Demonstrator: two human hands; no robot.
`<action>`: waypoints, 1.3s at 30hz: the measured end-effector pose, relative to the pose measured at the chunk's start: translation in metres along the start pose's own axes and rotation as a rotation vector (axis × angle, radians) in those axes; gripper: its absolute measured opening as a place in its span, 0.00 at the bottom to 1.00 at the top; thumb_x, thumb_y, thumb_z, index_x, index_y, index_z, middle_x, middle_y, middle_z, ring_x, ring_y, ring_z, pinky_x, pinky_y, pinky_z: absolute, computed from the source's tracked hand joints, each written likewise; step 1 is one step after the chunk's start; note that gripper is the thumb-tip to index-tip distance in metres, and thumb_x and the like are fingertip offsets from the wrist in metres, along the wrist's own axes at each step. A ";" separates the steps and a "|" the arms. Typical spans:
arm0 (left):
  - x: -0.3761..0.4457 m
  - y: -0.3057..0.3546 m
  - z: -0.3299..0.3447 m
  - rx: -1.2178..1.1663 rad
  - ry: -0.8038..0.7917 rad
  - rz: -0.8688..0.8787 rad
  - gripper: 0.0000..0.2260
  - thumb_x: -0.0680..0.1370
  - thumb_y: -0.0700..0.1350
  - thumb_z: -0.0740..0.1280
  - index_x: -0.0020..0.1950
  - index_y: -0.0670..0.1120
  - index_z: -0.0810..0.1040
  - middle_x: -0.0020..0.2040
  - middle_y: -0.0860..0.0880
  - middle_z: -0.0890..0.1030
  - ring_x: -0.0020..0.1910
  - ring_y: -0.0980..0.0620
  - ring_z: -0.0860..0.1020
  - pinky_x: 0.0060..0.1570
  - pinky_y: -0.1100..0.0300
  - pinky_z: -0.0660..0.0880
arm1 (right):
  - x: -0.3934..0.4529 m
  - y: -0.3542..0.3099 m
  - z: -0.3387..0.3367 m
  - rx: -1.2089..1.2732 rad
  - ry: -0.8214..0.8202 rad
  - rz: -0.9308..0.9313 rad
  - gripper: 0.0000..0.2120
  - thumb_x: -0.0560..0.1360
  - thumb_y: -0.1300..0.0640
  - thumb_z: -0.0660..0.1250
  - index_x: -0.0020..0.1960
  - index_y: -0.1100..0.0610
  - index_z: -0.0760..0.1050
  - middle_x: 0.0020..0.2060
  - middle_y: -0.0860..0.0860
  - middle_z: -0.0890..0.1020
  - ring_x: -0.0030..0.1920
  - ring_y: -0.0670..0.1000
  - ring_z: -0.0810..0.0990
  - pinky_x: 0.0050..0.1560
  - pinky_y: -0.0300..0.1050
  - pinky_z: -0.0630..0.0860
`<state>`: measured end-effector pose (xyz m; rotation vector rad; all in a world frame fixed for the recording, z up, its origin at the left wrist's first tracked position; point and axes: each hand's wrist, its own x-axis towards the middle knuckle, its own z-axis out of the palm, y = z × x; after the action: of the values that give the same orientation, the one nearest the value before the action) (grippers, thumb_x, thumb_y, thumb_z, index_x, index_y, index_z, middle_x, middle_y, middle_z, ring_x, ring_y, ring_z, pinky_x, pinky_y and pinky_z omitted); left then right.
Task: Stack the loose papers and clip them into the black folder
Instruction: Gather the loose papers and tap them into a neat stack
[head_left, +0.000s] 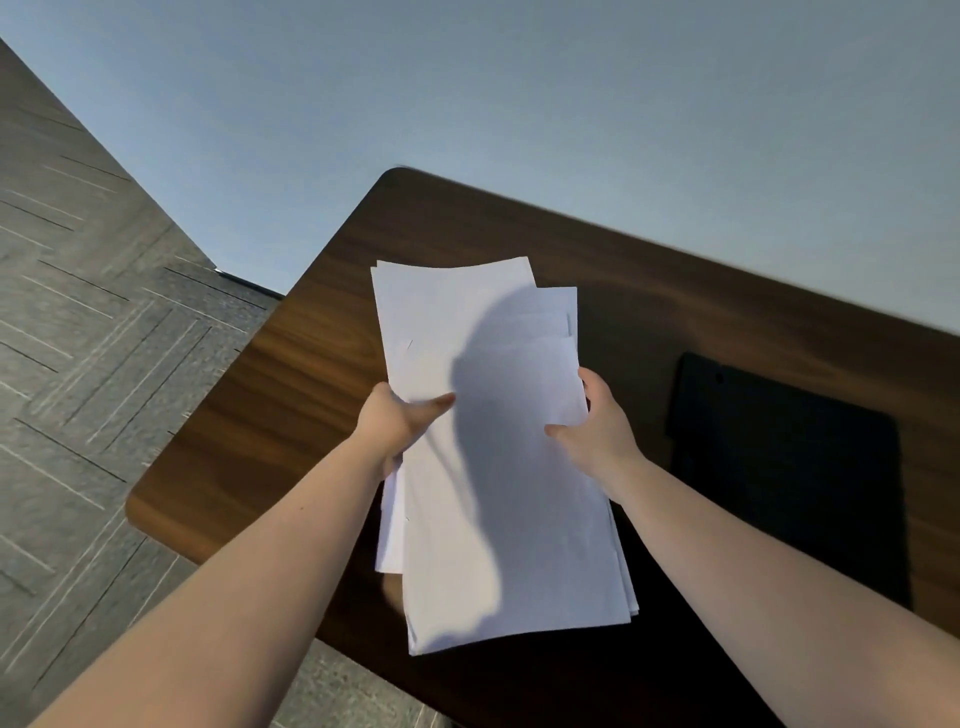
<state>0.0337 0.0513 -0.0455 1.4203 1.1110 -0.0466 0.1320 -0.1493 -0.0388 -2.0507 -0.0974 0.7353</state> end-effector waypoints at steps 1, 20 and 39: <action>-0.002 0.000 0.006 0.003 0.001 -0.024 0.20 0.70 0.50 0.75 0.58 0.45 0.78 0.35 0.52 0.77 0.27 0.54 0.68 0.21 0.72 0.62 | 0.000 0.000 -0.001 -0.004 0.006 0.003 0.36 0.70 0.62 0.70 0.74 0.50 0.59 0.65 0.51 0.75 0.63 0.55 0.75 0.59 0.53 0.77; -0.047 0.100 -0.011 -0.214 -0.321 0.440 0.21 0.66 0.38 0.75 0.58 0.38 0.79 0.55 0.39 0.84 0.53 0.40 0.82 0.56 0.46 0.78 | 0.003 -0.063 -0.065 0.701 -0.208 0.017 0.17 0.70 0.65 0.71 0.59 0.60 0.79 0.55 0.58 0.84 0.58 0.60 0.81 0.53 0.51 0.79; -0.074 0.132 -0.012 -0.379 -0.291 0.572 0.25 0.61 0.43 0.80 0.58 0.44 0.81 0.54 0.44 0.85 0.54 0.47 0.83 0.55 0.53 0.80 | -0.022 -0.111 -0.089 0.578 0.013 -0.436 0.22 0.67 0.61 0.75 0.61 0.55 0.77 0.55 0.55 0.84 0.58 0.53 0.82 0.63 0.57 0.75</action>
<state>0.0697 0.0501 0.1022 1.2869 0.4197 0.3392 0.1850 -0.1607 0.0945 -1.4138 -0.2799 0.4113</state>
